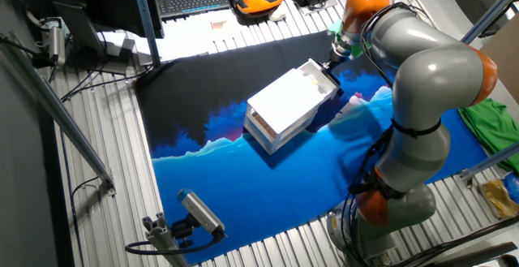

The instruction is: Grasp the handle and close the drawer

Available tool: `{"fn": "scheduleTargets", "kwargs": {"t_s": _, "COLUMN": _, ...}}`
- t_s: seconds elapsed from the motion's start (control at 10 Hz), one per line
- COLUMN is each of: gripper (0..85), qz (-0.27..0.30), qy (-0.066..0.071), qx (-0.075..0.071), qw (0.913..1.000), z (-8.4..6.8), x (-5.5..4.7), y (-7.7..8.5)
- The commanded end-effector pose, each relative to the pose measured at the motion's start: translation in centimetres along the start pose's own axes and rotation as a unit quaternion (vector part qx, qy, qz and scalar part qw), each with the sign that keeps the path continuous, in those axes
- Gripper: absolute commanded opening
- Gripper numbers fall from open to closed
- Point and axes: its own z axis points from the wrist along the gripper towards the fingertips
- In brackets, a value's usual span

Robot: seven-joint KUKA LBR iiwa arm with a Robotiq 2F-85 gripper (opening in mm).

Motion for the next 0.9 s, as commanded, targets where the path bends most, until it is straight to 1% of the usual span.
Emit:
{"fn": "scheduleTargets", "kwargs": {"t_s": 0.0, "gripper": 0.0, "qz": 0.001, "qy": 0.0, "qx": 0.001, "qw": 1.0, "z": 0.0, "x": 0.0, "y": 0.2}}
{"fn": "scheduleTargets", "kwargs": {"t_s": 0.4, "gripper": 0.0, "qz": 0.002, "qy": 0.001, "qx": 0.0, "qw": 1.0, "z": -0.2, "x": -0.1, "y": 0.7}}
{"fn": "scheduleTargets", "kwargs": {"t_s": 0.7, "gripper": 0.0, "qz": 0.003, "qy": 0.002, "qx": 0.002, "qw": 1.0, "z": -0.3, "x": -0.2, "y": 1.2}}
{"fn": "scheduleTargets", "kwargs": {"t_s": 0.8, "gripper": 0.0, "qz": 0.003, "qy": 0.002, "qx": -0.001, "qw": 1.0, "z": -0.3, "x": -0.2, "y": 1.3}}
